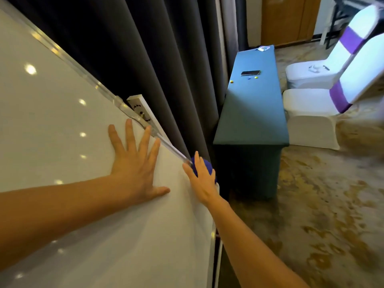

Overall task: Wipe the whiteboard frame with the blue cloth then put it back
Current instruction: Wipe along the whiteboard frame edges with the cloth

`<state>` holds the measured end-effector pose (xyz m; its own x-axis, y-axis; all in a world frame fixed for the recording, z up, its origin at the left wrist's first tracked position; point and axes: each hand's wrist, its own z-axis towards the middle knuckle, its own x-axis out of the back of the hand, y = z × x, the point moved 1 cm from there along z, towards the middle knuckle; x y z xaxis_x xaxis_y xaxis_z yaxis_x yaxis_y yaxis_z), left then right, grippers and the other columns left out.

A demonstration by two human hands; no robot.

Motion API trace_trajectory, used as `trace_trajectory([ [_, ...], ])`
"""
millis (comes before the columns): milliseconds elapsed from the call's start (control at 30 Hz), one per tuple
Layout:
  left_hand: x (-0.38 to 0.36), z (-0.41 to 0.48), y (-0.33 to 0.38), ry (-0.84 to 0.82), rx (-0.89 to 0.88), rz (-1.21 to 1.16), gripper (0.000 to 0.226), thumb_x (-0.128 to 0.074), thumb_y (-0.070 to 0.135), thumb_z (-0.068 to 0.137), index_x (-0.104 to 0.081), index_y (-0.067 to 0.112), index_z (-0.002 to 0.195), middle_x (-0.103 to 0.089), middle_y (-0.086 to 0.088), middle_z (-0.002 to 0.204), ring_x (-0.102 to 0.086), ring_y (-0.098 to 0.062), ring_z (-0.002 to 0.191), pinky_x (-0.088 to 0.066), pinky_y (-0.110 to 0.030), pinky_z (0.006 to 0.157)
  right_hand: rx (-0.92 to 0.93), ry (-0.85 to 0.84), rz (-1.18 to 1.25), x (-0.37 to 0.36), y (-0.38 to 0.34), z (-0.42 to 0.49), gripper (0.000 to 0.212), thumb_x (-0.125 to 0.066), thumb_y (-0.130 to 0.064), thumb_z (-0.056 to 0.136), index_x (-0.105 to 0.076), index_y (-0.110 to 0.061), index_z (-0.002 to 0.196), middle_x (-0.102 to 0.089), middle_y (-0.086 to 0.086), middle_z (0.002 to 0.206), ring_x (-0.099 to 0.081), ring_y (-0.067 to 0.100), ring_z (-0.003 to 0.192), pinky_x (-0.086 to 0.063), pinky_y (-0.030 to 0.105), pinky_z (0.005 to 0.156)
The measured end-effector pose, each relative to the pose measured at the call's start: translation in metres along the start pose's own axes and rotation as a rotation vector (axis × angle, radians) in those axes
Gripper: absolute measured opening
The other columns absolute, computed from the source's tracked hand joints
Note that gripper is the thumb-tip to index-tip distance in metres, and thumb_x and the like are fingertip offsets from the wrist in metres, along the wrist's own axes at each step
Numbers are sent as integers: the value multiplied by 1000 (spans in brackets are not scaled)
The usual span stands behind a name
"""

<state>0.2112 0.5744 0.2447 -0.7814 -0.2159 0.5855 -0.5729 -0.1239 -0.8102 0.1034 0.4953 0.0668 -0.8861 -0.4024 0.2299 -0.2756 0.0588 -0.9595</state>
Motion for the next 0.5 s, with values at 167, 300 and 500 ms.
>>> trace_trajectory([
  [167, -4, 8, 16, 2, 6, 2, 129, -13, 99, 65, 23, 13, 154, 31, -26, 159, 26, -65, 137, 4, -83, 104, 252, -32, 120, -25, -52, -10, 96, -43, -92, 71, 18, -66, 141, 13, -7, 167, 15, 30, 151, -11, 64, 113],
  [300, -12, 11, 14, -5, 0, 52, 131, -9, 99, 64, 24, 10, 153, 32, -27, 158, 25, -65, 137, 3, -84, 103, 231, -12, 120, -24, -28, -4, 96, -50, -83, 77, 13, -62, 146, 11, -4, 167, 8, 34, 153, -14, 64, 116],
  [500, -24, 15, 9, -24, -7, 94, 133, -7, 101, 60, 20, 13, 155, 30, -26, 159, 25, -66, 137, 1, -84, 105, 41, -39, 109, -16, 5, 12, 79, -51, -67, 90, -17, -40, 156, 7, -9, 168, 0, 29, 153, -13, 56, 119],
])
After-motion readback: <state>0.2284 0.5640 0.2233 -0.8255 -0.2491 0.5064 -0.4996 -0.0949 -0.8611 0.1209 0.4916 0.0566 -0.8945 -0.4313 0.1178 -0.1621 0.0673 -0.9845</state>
